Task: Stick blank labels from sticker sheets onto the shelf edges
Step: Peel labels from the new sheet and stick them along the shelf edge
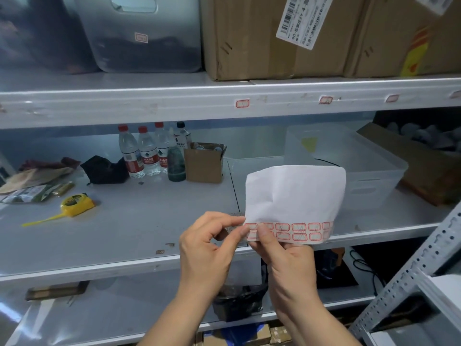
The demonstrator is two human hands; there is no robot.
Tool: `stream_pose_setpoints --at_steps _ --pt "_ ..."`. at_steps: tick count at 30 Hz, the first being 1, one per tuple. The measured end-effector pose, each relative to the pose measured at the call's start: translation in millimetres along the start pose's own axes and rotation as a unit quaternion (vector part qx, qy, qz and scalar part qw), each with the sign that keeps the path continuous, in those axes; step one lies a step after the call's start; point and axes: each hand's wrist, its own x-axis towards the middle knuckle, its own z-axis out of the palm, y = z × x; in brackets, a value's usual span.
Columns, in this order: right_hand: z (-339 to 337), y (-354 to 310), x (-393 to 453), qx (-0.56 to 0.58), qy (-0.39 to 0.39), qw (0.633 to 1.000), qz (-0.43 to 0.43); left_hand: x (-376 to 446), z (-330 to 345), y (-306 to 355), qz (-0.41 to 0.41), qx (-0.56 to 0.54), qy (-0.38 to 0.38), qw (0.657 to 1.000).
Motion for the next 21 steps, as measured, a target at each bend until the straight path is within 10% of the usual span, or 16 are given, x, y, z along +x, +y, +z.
stream_pose_setpoints --at_steps 21 --pt "-1.8 -3.0 -4.6 -0.04 0.027 0.998 -0.029 -5.2 5.7 4.3 0.099 0.073 0.011 0.992"
